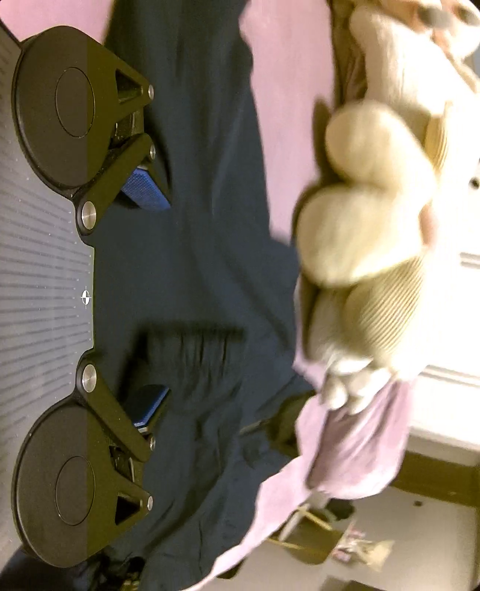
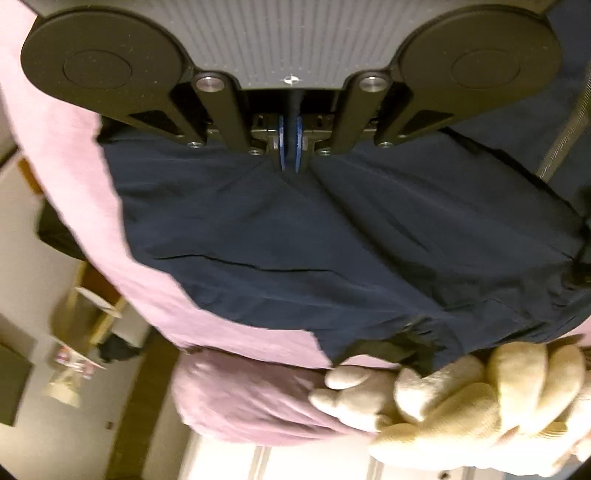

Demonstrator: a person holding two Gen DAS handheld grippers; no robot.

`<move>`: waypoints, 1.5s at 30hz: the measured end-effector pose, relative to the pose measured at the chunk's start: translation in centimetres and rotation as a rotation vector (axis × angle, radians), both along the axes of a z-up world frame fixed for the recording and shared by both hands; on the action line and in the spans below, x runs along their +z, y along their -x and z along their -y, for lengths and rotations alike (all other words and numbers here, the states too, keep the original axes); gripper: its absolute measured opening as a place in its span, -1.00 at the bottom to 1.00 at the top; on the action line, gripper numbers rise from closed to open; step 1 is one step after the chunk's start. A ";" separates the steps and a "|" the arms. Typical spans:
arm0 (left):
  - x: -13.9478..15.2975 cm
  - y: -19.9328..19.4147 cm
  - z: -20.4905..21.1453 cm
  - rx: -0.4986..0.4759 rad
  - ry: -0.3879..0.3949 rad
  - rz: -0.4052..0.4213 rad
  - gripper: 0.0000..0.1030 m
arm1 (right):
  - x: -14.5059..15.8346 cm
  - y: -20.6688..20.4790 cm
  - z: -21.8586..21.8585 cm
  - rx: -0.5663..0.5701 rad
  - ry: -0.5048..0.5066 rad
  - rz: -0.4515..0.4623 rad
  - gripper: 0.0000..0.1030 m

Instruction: Fold large clothes

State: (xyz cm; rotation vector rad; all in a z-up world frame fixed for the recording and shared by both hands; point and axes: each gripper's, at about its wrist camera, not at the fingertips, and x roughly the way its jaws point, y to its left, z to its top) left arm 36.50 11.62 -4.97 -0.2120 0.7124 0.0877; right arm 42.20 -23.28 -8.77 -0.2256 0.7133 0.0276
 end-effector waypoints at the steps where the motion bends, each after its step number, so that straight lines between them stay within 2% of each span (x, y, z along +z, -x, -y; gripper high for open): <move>1: 0.5 1.3 -1.8 0.022 0.003 0.010 1.00 | 0.9 0.6 -0.5 -0.012 -0.022 0.010 -0.84; 5: 0.6 6.6 -11.4 0.233 0.057 0.014 1.00 | 3.3 2.9 -4.2 0.067 -0.134 0.041 -0.85; 7: -0.3 8.8 -16.5 0.384 0.117 0.003 0.99 | 3.7 3.4 -7.3 0.137 -0.193 0.024 -0.85; 10: -2.0 11.2 -22.5 0.535 0.188 0.007 0.99 | 3.6 3.5 -12.7 0.250 -0.276 -0.019 -0.85; 15: -4.0 12.7 -29.2 0.679 0.304 0.058 0.99 | 2.9 2.0 -21.0 0.316 -0.392 -0.084 -0.86; 18: -5.0 12.7 -32.1 0.731 0.392 0.108 0.93 | 2.6 1.6 -25.3 0.340 -0.411 -0.078 -0.86; 20: -5.2 12.2 -33.4 0.746 0.405 0.128 0.88 | 1.9 1.3 -28.0 0.360 -0.403 -0.068 -0.86; 22: -5.0 11.7 -33.9 0.760 0.377 0.107 0.59 | 0.6 0.9 -29.8 0.372 -0.357 -0.083 -0.86; 24: -5.0 11.2 -34.4 0.774 0.351 0.085 0.02 | -1.4 0.8 -30.7 0.362 -0.298 -0.110 -0.86; 26: -5.1 11.3 -35.1 0.794 0.368 0.080 -0.24 | -2.3 1.4 -30.4 0.384 -0.298 -0.069 -0.86; 27: -5.2 11.6 -35.5 0.800 0.396 0.088 -0.46 | -2.3 1.3 -30.3 0.386 -0.301 -0.071 -0.86; 28: -5.2 11.8 -35.6 0.806 0.425 0.096 -0.59 | -2.1 1.1 -30.2 0.390 -0.304 -0.081 -0.86; 30: -5.1 12.9 -36.0 0.800 0.470 0.116 -0.72 | -1.5 1.1 -30.1 0.398 -0.305 -0.097 -0.86; 32: -4.6 13.4 -35.9 0.781 0.469 0.133 -0.76 | -0.3 1.4 -29.7 0.389 -0.333 -0.083 -0.86; 35: -2.8 13.3 -35.2 0.724 0.449 0.173 -0.78 | 0.4 2.4 -28.7 0.363 -0.396 -0.009 -0.86; 36: -2.0 13.2 -34.8 0.701 0.444 0.181 -0.78 | -0.1 2.3 -28.7 0.364 -0.391 -0.025 -0.85; 37: -1.2 13.1 -34.1 0.677 0.438 0.188 -0.78 | -1.6 1.6 -29.2 0.373 -0.356 -0.122 -0.85; 39: 0.6 12.5 -32.7 0.612 0.430 0.209 -0.79 | -2.7 1.6 -29.3 0.415 -0.325 -0.122 -0.85; 41: 2.4 11.6 -30.8 0.538 0.425 0.227 -0.79 | -1.9 0.8 -29.1 0.411 -0.340 -0.161 -0.86; 43: 4.2 10.3 -28.0 0.445 0.412 0.244 -0.79 | -0.7 0.8 -27.9 0.384 -0.412 -0.176 -0.85; 45: 5.9 8.6 -24.4 0.336 0.401 0.251 -0.79 | 0.8 1.8 -25.3 0.359 -0.519 -0.150 -0.83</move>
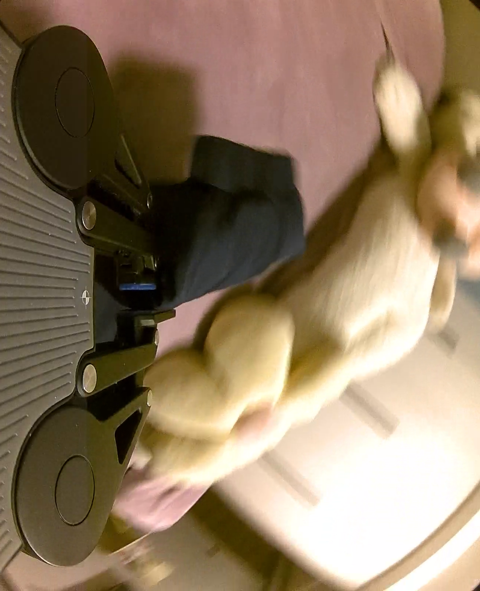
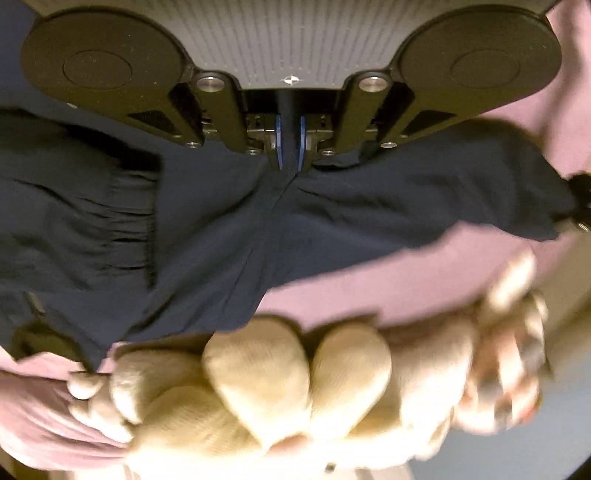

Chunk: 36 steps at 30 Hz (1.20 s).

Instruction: Fold large clothes

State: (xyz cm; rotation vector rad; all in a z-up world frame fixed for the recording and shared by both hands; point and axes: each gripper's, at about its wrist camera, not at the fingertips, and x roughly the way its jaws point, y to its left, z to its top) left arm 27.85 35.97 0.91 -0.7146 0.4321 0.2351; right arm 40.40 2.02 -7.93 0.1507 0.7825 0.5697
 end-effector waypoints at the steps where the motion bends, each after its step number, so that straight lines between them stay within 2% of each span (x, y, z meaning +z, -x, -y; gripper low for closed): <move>1: 0.7 -0.9 2.2 -0.052 -0.004 0.011 -0.79 | 0.6 0.9 1.5 -0.023 -0.028 0.014 -0.81; 4: 1.8 -3.9 9.4 -0.224 -0.014 0.027 -0.79 | 1.6 3.1 6.3 -0.073 -0.086 0.032 -0.78; 6: 1.9 -5.9 15.0 -0.336 -0.050 0.019 -0.79 | 2.1 4.3 9.4 -0.116 -0.094 0.033 -0.77; 9: 0.3 -8.7 23.0 -0.463 -0.112 -0.015 -0.78 | 2.3 5.5 14.4 -0.193 -0.119 0.022 -0.76; 13: -4.6 -11.7 30.4 -0.521 -0.182 -0.150 -0.70 | 1.6 5.8 20.1 -0.287 -0.137 -0.025 -0.74; 15: -7.0 -12.6 32.4 -0.509 -0.217 -0.217 -0.54 | 1.0 5.9 22.3 -0.311 -0.143 -0.050 -0.72; 17: -8.6 -12.9 32.9 -0.490 -0.253 -0.240 -0.52 | 0.4 5.7 24.0 -0.329 -0.155 -0.071 -0.72; 19: -9.1 -12.8 33.3 -0.501 -0.283 -0.222 -0.40 | -0.2 5.3 25.0 -0.343 -0.172 -0.094 -0.72; 20: -9.0 -12.9 33.2 -0.518 -0.281 -0.222 -0.23 | -0.6 5.3 25.6 -0.351 -0.186 -0.110 -0.72; 21: -8.7 -12.6 33.0 -0.535 -0.256 -0.224 0.06 | -1.0 5.1 25.9 -0.352 -0.205 -0.126 -0.72; 22: -7.9 -12.2 32.9 -0.548 -0.232 -0.220 0.24 | -1.4 4.7 26.3 -0.360 -0.224 -0.143 -0.72; 23: -7.0 -11.6 32.3 -0.551 -0.214 -0.214 0.58 | -1.5 4.5 26.4 -0.362 -0.237 -0.150 -0.72; 24: -6.2 -10.7 31.7 -0.542 -0.206 -0.196 0.67 | -1.5 4.2 26.4 -0.363 -0.246 -0.152 -0.72; 29: -3.5 -6.3 28.3 -0.472 -0.164 -0.106 0.70 | -0.5 3.7 26.7 -0.361 -0.332 -0.124 -0.42; 33: -3.7 -3.4 24.7 -0.338 -0.227 -0.162 0.61 | -0.1 2.4 25.9 -0.346 -0.395 -0.143 -0.37; 36: -4.3 -1.8 22.2 -0.303 -0.212 -0.187 0.60 | -0.4 1.0 24.8 -0.357 -0.375 -0.167 -0.37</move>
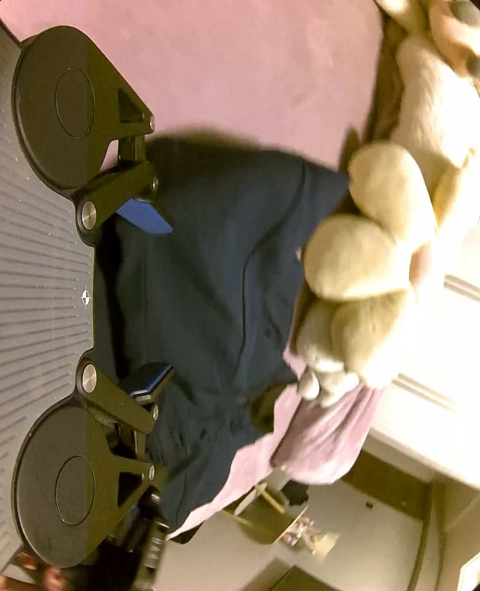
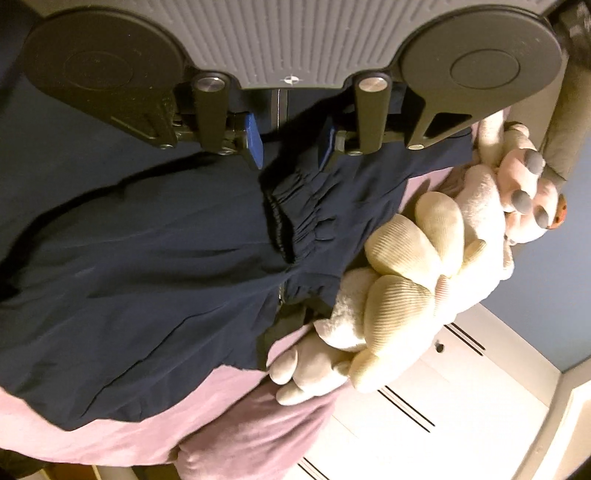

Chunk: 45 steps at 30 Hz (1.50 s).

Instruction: Fold large clothes

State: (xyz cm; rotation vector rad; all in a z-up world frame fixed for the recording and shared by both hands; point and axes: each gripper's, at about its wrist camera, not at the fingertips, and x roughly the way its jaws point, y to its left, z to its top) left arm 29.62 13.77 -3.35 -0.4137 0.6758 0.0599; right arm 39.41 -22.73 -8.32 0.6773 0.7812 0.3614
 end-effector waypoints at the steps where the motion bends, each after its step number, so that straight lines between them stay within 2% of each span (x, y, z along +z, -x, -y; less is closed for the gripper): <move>1: -0.1 0.3 -0.6 0.013 -0.005 -0.005 0.60 | 0.1 -0.4 -0.3 -0.004 0.000 0.001 -0.37; 5: -1.5 1.7 -2.5 0.057 -0.029 -0.014 0.61 | -0.1 -2.2 -1.6 0.015 -0.009 -0.027 -0.36; 9: -3.6 0.4 -3.9 0.080 -0.005 -0.075 0.46 | -1.7 -3.8 -2.7 0.032 -0.038 -0.083 -0.36; 11: -4.6 -0.6 -4.0 0.091 0.000 -0.102 0.35 | -2.2 -4.3 -3.2 0.022 -0.057 -0.086 -0.61; 13: -5.4 -1.5 -4.4 0.093 0.025 -0.100 0.25 | -2.2 -4.4 -3.7 0.031 -0.062 -0.078 -0.71; 15: -5.7 -2.1 -4.5 0.096 0.038 -0.098 0.10 | -0.8 -3.9 -4.5 0.043 -0.016 -0.027 -0.74; 18: -5.1 -2.7 -3.9 0.076 0.033 -0.067 0.06 | 2.5 -2.7 -5.2 0.065 0.001 0.093 -0.75; 23: -2.3 -3.2 -1.6 0.027 0.032 0.053 0.00 | 7.9 -0.3 -4.2 0.054 -0.015 0.255 -0.75; 25: -1.7 -4.0 -0.3 -0.001 0.039 0.069 0.08 | 9.3 0.7 -2.8 0.033 -0.032 0.309 -0.75; 26: -1.6 -4.5 0.5 -0.010 0.032 0.063 0.20 | 9.8 1.1 -2.0 0.015 -0.019 0.336 -0.75; 28: -2.2 -5.5 2.1 -0.037 0.015 0.041 0.26 | 10.1 1.3 -0.7 -0.035 0.030 0.362 -0.75; 31: -3.3 -6.4 3.8 -0.044 -0.024 -0.026 0.27 | 8.8 0.7 1.9 -0.126 0.101 0.309 -0.75; 33: -3.8 -5.9 4.0 -0.060 0.006 -0.027 0.36 | 7.2 -0.1 3.3 -0.177 0.188 0.264 -0.75; 35: -4.4 -5.2 4.0 -0.057 -0.020 -0.035 0.38 | 5.0 -1.4 4.4 -0.203 0.280 0.181 -0.75; 37: -5.0 -5.2 3.8 -0.052 -0.067 -0.062 0.29 | 2.7 -2.7 5.5 -0.208 0.289 0.084 -0.75; 39: -5.6 -5.7 3.1 -0.042 -0.059 -0.099 0.08 | 0.7 -3.5 6.3 -0.209 0.272 0.014 -0.75; 42: -5.8 -6.4 2.2 -0.021 -0.056 -0.108 -0.01 | 0.1 -3.8 6.2 -0.211 0.263 0.016 -0.75; 45: -5.7 -6.5 2.0 -0.019 -0.059 -0.104 -0.08 | 1.9 -3.4 6.6 -0.229 0.201 0.098 -0.76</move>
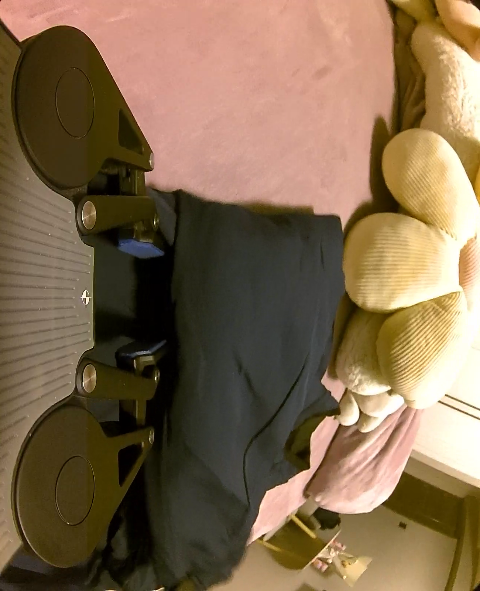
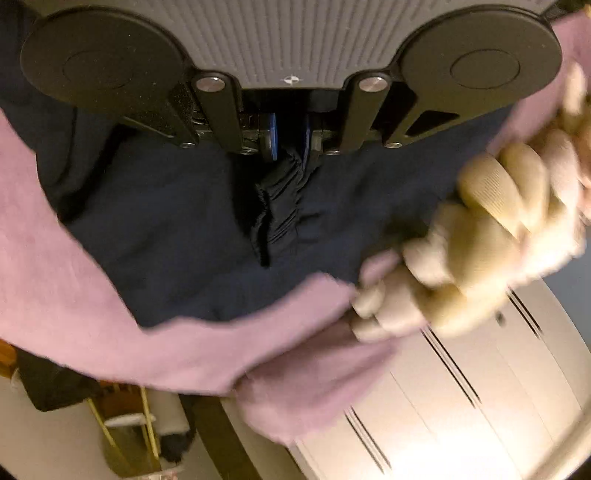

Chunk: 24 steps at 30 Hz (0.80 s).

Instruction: Fold large clothes

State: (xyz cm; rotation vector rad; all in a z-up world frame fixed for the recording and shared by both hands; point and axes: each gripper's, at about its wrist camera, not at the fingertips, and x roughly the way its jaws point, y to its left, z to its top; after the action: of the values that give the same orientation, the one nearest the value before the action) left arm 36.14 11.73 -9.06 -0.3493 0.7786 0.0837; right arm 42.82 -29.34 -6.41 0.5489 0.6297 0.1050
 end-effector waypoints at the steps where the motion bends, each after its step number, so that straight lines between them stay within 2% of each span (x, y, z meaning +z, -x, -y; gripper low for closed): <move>1: 0.0 0.2 0.1 -0.008 0.012 0.003 -0.09 | 0.7 0.2 0.3 -0.011 -0.012 0.033 -0.76; 3: 0.0 0.3 0.6 -0.027 0.010 0.008 -0.06 | 2.1 0.5 0.7 -0.052 0.039 0.092 -0.76; 5: -0.2 0.3 1.3 -0.041 -0.024 0.003 0.01 | 2.8 1.2 1.1 -0.084 0.117 0.110 -0.76; 7: -0.3 0.2 1.6 -0.050 -0.039 -0.008 0.03 | 2.1 0.6 1.0 -0.092 0.156 0.064 -0.76; 10: 0.1 0.1 1.4 -0.052 -0.027 -0.020 0.05 | -1.3 -0.9 1.1 -0.081 0.194 -0.080 -0.74; 13: 0.6 0.1 1.0 -0.038 -0.004 -0.029 0.09 | -2.2 -0.9 1.0 -0.055 0.217 -0.059 -0.73; 15: 1.2 0.5 1.0 -0.037 0.012 -0.027 0.25 | -1.5 -1.1 1.0 -0.046 0.210 -0.070 -0.71; 18: 2.8 2.2 1.2 -0.056 0.014 0.032 0.49 | -0.7 0.5 3.4 -0.080 0.036 -0.074 -0.52; 21: 4.3 3.2 1.7 -0.064 0.013 0.092 0.57 | -0.3 2.9 6.1 -0.130 -0.145 -0.046 -0.45; 24: 4.6 2.3 2.3 -0.075 0.038 0.089 0.59 | -1.8 3.4 7.4 -0.092 -0.339 -0.064 -0.45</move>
State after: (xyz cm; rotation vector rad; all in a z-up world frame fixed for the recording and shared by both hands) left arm 33.81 9.45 -4.51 -0.3569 0.7053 -0.0163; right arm 39.45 -36.69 -8.18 0.9107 0.6522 0.1089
